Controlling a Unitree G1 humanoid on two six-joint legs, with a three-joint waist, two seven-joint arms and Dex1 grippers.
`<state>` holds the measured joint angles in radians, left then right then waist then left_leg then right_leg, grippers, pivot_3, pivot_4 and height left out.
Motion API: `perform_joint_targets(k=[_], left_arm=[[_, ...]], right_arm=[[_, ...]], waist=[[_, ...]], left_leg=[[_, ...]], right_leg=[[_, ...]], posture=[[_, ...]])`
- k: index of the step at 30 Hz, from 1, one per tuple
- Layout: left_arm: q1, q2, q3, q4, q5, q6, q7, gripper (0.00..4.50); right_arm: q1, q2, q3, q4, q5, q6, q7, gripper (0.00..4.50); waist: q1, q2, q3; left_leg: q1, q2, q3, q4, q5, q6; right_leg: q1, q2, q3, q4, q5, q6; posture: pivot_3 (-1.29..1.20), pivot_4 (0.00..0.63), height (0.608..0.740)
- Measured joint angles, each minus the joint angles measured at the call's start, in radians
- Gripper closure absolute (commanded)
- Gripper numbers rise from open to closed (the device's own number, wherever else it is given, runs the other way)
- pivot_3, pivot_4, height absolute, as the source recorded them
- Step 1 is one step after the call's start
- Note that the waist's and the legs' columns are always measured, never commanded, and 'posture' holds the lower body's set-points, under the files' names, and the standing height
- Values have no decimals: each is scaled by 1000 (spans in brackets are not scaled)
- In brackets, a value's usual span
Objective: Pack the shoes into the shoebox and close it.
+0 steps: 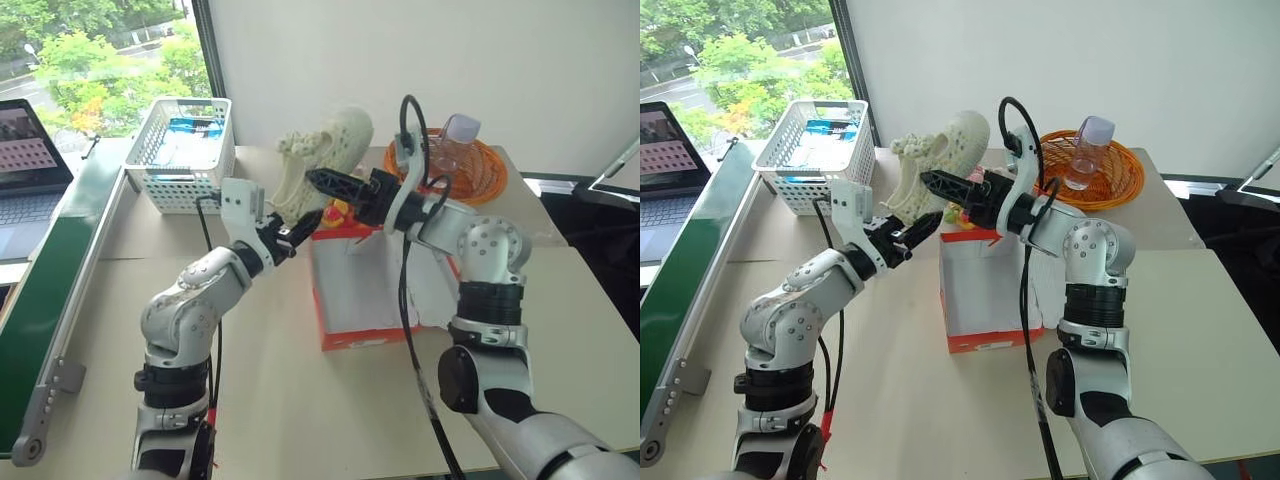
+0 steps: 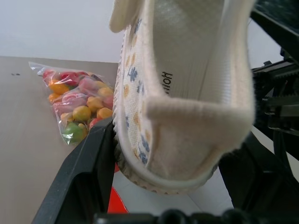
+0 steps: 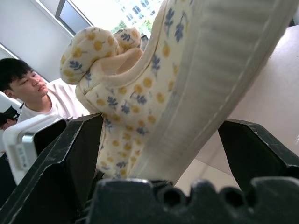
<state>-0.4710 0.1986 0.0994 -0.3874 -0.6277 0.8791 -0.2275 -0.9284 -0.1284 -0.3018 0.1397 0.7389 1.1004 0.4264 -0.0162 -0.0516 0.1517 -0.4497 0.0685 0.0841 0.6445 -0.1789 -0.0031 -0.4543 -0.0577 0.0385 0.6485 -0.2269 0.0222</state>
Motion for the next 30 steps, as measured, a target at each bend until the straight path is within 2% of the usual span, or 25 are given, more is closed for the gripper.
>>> perform_joint_targets(k=[3, 6, 11, 15, 16, 17, 18, 19, 20, 25, 30], left_arm=[[26, 9, 9, -27, -14, 31, 16, 1740], [56, 15, 9, -47, -22, 51, 21, 1754], [53, 5, 8, -69, -25, 63, 53, 1754], [52, -5, 20, -75, -42, 88, 79, 1754], [52, -3, 21, -80, -42, 90, 81, 1320], [53, -2, 28, -85, -49, 98, 84, 875], [56, -1, 36, -88, -59, 103, 84, 665], [60, 1, 45, -91, -84, 110, 82, 184], [63, 0, 51, -96, -93, 115, 82, 1], [74, 42, 95, -119, -158, 151, 81, 0], [162, 239, 195, -159, -243, 196, -4, 0]], right_arm=[[-11, -6, -16, 49, 0, -36, -2, 0], [-49, -7, -44, 125, -8, -87, -23, 759], [-57, 3, -50, 137, -6, -101, -23, 2506], [-57, 13, -49, 137, -7, -101, -26, 3649], [-57, 14, -50, 137, -7, -102, -26, 3883], [-58, 17, -49, 137, -7, -105, -26, 3952], [-58, 18, -49, 137, -7, -105, -26, 3970], [-59, 20, -49, 137, -6, -105, -26, 3989], [-59, 21, -47, 137, -4, -105, -24, 4008], [-76, 0, -16, 140, -8, -105, -8, 4034], [-131, -170, 87, 145, -26, -82, 105, 4034]], waist=[[-1, 0, 0], [-2, 0, 0], [0, 0, 0], [-1, 0, 0], [-1, 0, 0], [-1, 0, 0], [-1, 0, 0], [-1, 0, 0], [-1, 0, 0], [-1, 0, 0], [-4, 2, 1]], left_leg=[[0, 0, 0, 0, 0, 0], [0, 0, 0, 0, 0, 0], [0, 0, 0, 0, 0, 0], [0, 0, 0, 0, 0, 0], [0, 0, 0, 0, 0, 0], [0, 0, 0, 0, 0, 0], [0, 0, 0, 0, 0, 0], [0, 0, 0, 0, 0, 0], [0, 0, 0, 0, 0, 0], [0, 0, 0, 0, 0, 0], [0, 0, 0, 0, 0, 0]], right_leg=[[0, 0, 0, 0, 0, 0], [0, 0, 0, 0, 0, 0], [0, 0, 0, 0, 0, 0], [0, 0, 0, 0, 0, 0], [0, 0, 0, 0, 0, 0], [0, 0, 0, 0, 0, 0], [0, 0, 0, 0, 0, 0], [0, 0, 0, 0, 0, 0], [0, 0, 0, 0, 0, 0], [0, 0, 0, 0, 0, 0], [0, 0, 0, -1, 0, 0]], posture=[[0, 150, 740], [0, 150, 740], [0, 150, 740], [0, 150, 740], [0, 150, 740], [0, 150, 740], [0, 150, 740], [0, 150, 740], [0, 150, 740], [0, 150, 740], [0, 150, 740]])
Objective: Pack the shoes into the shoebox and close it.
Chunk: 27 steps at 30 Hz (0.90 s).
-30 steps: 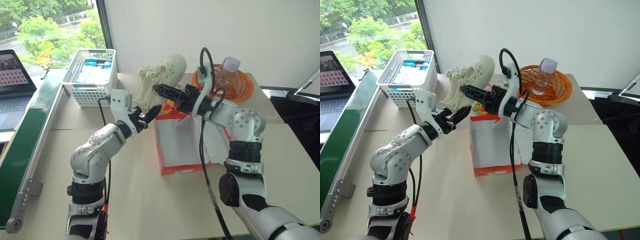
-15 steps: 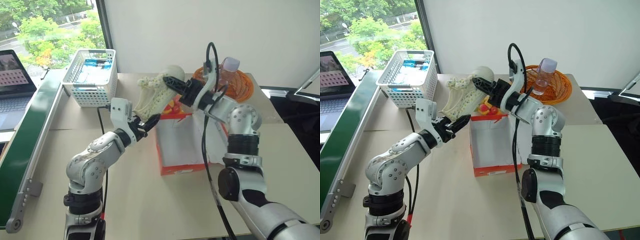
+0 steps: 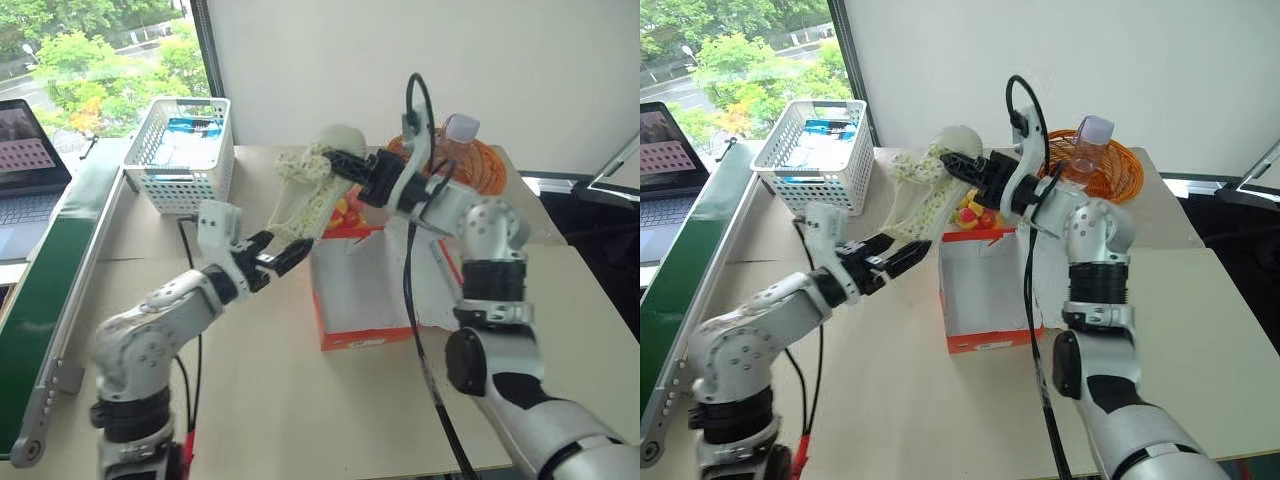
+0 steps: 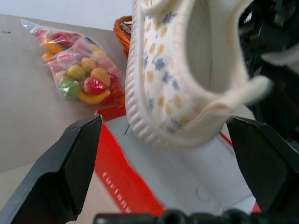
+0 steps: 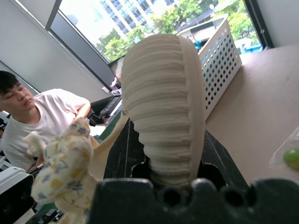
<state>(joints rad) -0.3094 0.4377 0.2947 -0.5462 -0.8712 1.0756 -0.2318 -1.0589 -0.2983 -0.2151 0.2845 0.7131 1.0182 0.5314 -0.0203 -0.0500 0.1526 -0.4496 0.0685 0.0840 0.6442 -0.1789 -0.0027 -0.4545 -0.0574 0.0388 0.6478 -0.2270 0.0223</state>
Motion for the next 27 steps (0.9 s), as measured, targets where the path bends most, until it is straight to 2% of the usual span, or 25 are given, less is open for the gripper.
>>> perform_joint_targets(k=[2, 4, 13, 19, 27], left_arm=[[55, 60, 49, 1, 2, -2, -25, 0], [81, 73, 41, 0, 6, -10, -41, 0], [95, -17, -121, -7, 65, -94, -28, 0], [122, -27, -150, -33, 89, -114, -21, 0], [126, 75, -211, -41, 168, -160, -95, 0]], right_arm=[[-34, -86, 52, -2, -23, 46, 50, 4034], [-58, -123, 110, -3, -38, 105, 65, 4034], [-84, -211, 408, -14, -183, 246, 93, 4034], [-19, -209, 490, 90, -292, 214, 99, 4034], [23, -179, 552, 265, -446, 18, 117, 4034]], waist=[[0, 0, 0], [1, 0, 0], [7, 0, 0], [6, 0, 0], [4, 0, 0]], left_leg=[[1, 0, 0, 0, 0, 0], [3, 0, 1, 0, 0, 0], [4, 0, 0, 0, 0, 1], [5, 0, 0, 0, 0, 1], [5, 0, 1, 0, 0, 1]], right_leg=[[0, 0, 0, 0, 0, 0], [3, 0, 0, 0, 0, 0], [5, -1, 0, -2, 0, 0], [6, 0, 0, -1, 0, 0], [6, 0, 1, -1, 0, 0]], posture=[[0, 150, 740], [0, 150, 740], [0, 150, 740], [0, 150, 740], [0, 150, 740]])
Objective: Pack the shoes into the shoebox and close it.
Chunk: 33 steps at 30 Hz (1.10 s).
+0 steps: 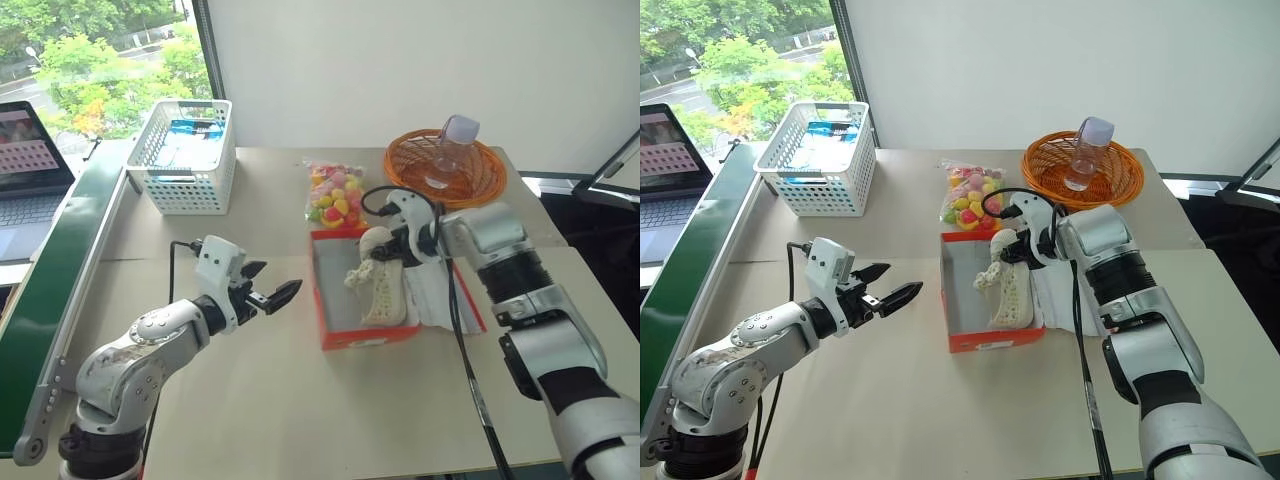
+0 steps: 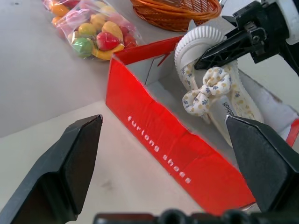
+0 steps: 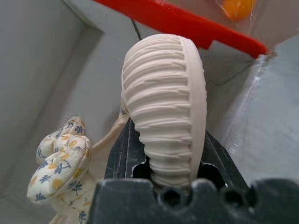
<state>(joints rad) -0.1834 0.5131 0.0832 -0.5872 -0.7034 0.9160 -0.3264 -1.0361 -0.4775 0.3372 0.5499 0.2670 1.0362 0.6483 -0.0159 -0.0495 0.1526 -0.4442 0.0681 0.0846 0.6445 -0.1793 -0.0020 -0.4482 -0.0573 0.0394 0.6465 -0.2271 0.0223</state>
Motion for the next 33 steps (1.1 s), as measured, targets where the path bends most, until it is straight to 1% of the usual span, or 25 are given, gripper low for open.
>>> perform_joint_targets(k=[4, 6, 7, 9, 10, 15, 17, 20, 25, 27, 29, 33], left_arm=[[-1, 12, -8, -10, 1, 0, -17, 0], [-1, 15, -12, -13, 10, -1, -21, 0], [-1, 15, -15, -14, 13, -1, -21, 0], [-1, 15, -17, -15, 15, -1, -21, 0], [-1, 15, -17, -16, 17, -1, -21, 0], [2, 13, -18, -28, 23, -1, -19, 0], [5, 11, -19, -28, 31, -2, -19, 0], [5, 9, -21, -26, 36, -5, -22, 0], [-11, 6, -27, -6, 56, -23, -29, 0], [-14, 6, -28, 0, 62, -24, -33, 0], [-16, 5, -23, 12, 62, -23, -33, 0], [-16, 5, 34, 20, 66, -11, 9, 0]], right_arm=[[-1, 28, 7, 66, -61, -74, 8, 4034], [0, 43, 12, 82, -97, -97, 5, 3061], [2, 47, 17, 84, -107, -106, 8, 2849], [13, 66, 28, 86, -127, -109, 20, 2037], [13, 67, 28, 84, -134, -107, 24, 1776], [34, 74, 37, 41, -163, -89, 31, 102], [40, 73, 37, -27, -168, -80, 27, 47], [39, 47, 37, -217, -162, -2, 61, 47], [20, 20, 14, -416, -114, 135, 92, 47], [5, 13, -11, -461, -90, 162, 97, 47], [-1, 13, -62, -503, -51, 165, 113, 47], [0, 39, -170, -543, 51, 132, 169, 47]], waist=[[0, 0, 0], [0, -1, -1], [0, -1, -1], [0, -1, -1], [0, -1, -1], [2, 0, -1], [1, 0, 0], [0, 1, 0], [2, 1, 0], [2, 1, 0], [2, 1, 0], [-1, 1, 0]], left_leg=[[6, 0, 0, 0, 0, 0], [10, 0, 0, 0, 0, 0], [10, 0, 0, 0, 0, 0], [11, 1, 0, 0, 0, 0], [11, 1, 0, 0, 0, 0], [11, 0, 0, 0, 0, 0], [11, 0, 0, 0, 0, 0], [9, 0, 0, 0, 0, 0], [9, 0, 0, 0, 0, 0], [9, 0, 0, 0, 0, 0], [9, 0, 0, 0, 0, 0], [9, 1, 0, 0, 0, 0]], right_leg=[[8, 0, -1, -2, 0, 0], [11, 0, -1, -2, 0, 0], [11, 0, -1, -2, 0, 0], [11, 0, -1, -1, 0, 0], [12, 0, -1, -1, 0, 0], [11, 0, 0, -1, 0, 0], [10, 0, 0, 0, 0, 0], [9, 0, 0, 0, 0, 0], [9, 0, 0, 0, 0, 0], [9, 0, 0, 0, 0, 0], [9, 0, 0, 0, 0, 0], [9, 0, 0, 0, 0, 0]], posture=[[0, 150, 740], [0, 150, 740], [0, 150, 740], [0, 150, 740], [0, 150, 740], [0, 150, 740], [0, 150, 740], [0, 150, 740], [0, 150, 740], [0, 150, 740], [0, 150, 740], [0, 150, 740]])
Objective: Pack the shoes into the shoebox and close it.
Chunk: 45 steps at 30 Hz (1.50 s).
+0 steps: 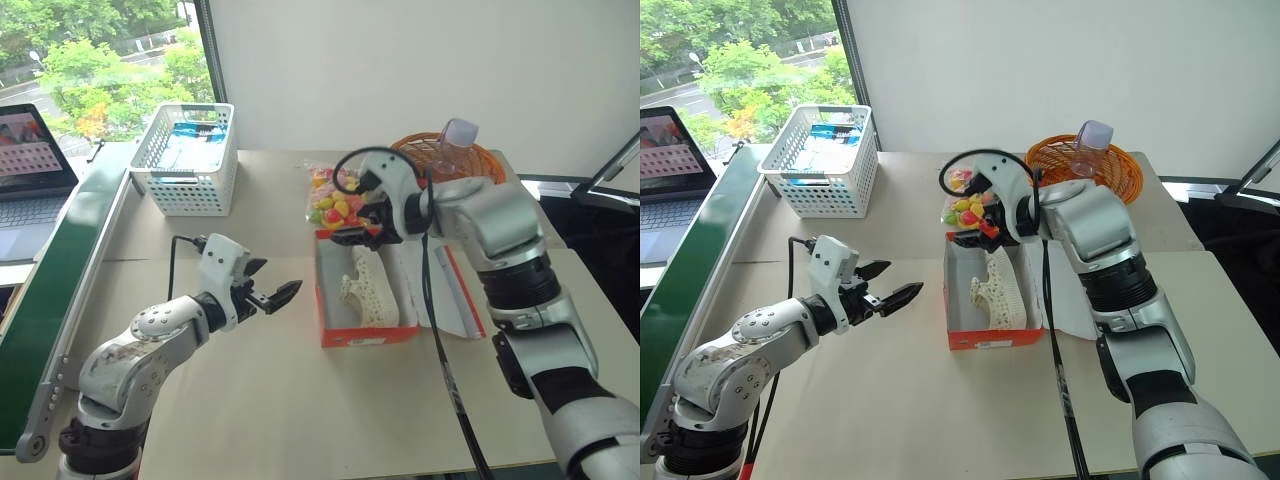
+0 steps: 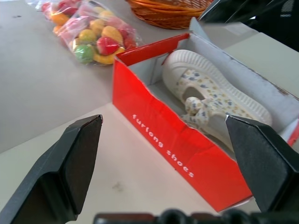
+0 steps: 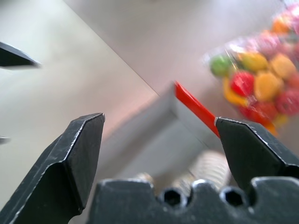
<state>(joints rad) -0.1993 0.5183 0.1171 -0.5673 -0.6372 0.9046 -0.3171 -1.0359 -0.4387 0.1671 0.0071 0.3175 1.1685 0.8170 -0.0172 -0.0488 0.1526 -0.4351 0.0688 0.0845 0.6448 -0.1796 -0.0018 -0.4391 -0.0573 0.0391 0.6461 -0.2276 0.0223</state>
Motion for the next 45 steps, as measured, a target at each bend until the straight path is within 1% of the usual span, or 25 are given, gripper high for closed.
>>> perform_joint_targets(k=[2, 3, 4, 6, 10, 13, 16, 18, 21, 23, 26, 29, 31, 34, 39, 43, 45], left_arm=[[1, 2, 39, 4, 8, 15, 27, 0], [8, 2, 63, 7, 14, 16, 44, 0], [21, -1, 95, 8, 21, 16, 67, 0], [56, -19, 191, 3, 36, 12, 122, 0], [125, -38, 342, -45, 81, 12, 224, 0], [177, -58, 375, -102, 105, 10, 267, 0], [242, -111, 436, -155, 124, -21, 298, 0], [279, -152, 488, -171, 126, -54, 314, 0], [322, -186, 527, -173, 129, -82, 326, 0], [362, -202, 542, -173, 138, -121, 323, 0], [405, -210, 570, -160, 153, -174, 316, 0], [426, -209, 603, -140, 160, -219, 300, 0], [435, -207, 624, -119, 159, -233, 289, 0], [434, -181, 651, -73, 159, -256, 261, 0], [400, -124, 655, 12, 158, -294, 215, 0], [347, -62, 654, 131, 163, -328, 174, 0], [331, -41, 654, 169, 165, -340, 161, 0]], right_arm=[[3, 17, -33, -3, 46, -65, 40, 47], [11, 47, -72, -4, 88, -94, 66, 47], [21, 75, -107, 0, 135, -114, 99, 47], [56, 92, -111, 13, 161, -218, 162, 47], [154, 97, -35, 67, 117, -421, 243, 47], [163, 135, 5, 100, 93, -527, 266, 47], [159, 209, 0, 166, 80, -645, 247, 47], [157, 273, -24, 197, 100, -678, 230, 47], [147, 316, -27, 215, 100, -728, 224, 47], [144, 317, -4, 243, 73, -793, 244, 47], [143, 284, 69, 318, -17, -872, 273, 47], [134, 253, 99, 435, -119, -920, 220, 47], [133, 231, 97, 481, -153, -935, 192, 47], [128, 219, 77, 509, -165, -944, 162, 47], [116, 218, 34, 512, -177, -945, 98, 47], [115, 226, -20, 511, -177, -931, -6, 47], [116, 226, -30, 507, -177, -914, -29, 47]], waist=[[-1, 0, 0], [-2, 0, 0], [-3, 0, 0], [-3, 0, 0], [2, 0, 0], [2, 0, 0], [-4, 0, 0], [-4, 0, 0], [-3, 0, 0], [0, -1, 0], [3, -1, -1], [1, -1, -1], [0, -1, -1], [-3, -1, -1], [-7, -1, -1], [-8, -1, -1], [-9, -1, -1]], left_leg=[[0, 0, 0, 0, 0, 0], [0, 0, 0, 0, 0, 0], [0, 0, 0, 0, 0, 0], [0, 0, 0, 0, 0, 0], [0, 0, 0, 0, 0, 0], [1, 0, 0, 0, 0, 0], [1, 1, 1, 0, 0, 0], [1, 1, 0, 0, 0, 0], [1, 1, 0, 0, 0, -1], [1, 0, 1, 0, 0, -1], [2, 0, 1, 0, 0, -1], [2, 0, 1, 0, 0, -3], [2, 1, 2, 0, 0, -3], [2, 1, 2, -1, 0, -2], [2, 1, 2, -1, 0, -2], [2, 1, 2, -1, 0, -2], [2, 1, 2, -1, 0, -2]], right_leg=[[0, 0, 0, 0, 0, 0], [0, 0, 0, 0, 0, 0], [0, 0, 0, 0, 0, 0], [1, 0, 0, -1, 0, 0], [1, -1, 0, 0, 0, 0], [0, 0, 0, 0, 0, 0], [0, 0, 0, 0, 0, -1], [0, 0, 0, 1, 0, -1], [0, 0, 0, 1, 0, -1], [1, -1, -1, 0, 0, -1], [1, -2, -2, 0, 0, -2], [0, -2, -2, 0, -3, -6], [0, -2, -1, 0, -4, -8], [-1, -2, -1, 0, -2, -5], [-1, -2, -1, 0, -1, -3], [-1, -2, -2, 1, -1, -4], [-1, -2, -1, 0, -1, -3]], posture=[[0, 150, 740], [0, 150, 740], [0, 150, 740], [0, 150, 740], [0, 150, 740], [0, 150, 740], [0, 150, 740], [0, 150, 740], [0, 150, 740], [0, 150, 740], [0, 150, 740], [0, 150, 740], [0, 150, 740], [0, 150, 740], [0, 150, 740], [0, 150, 740], [0, 150, 740]])
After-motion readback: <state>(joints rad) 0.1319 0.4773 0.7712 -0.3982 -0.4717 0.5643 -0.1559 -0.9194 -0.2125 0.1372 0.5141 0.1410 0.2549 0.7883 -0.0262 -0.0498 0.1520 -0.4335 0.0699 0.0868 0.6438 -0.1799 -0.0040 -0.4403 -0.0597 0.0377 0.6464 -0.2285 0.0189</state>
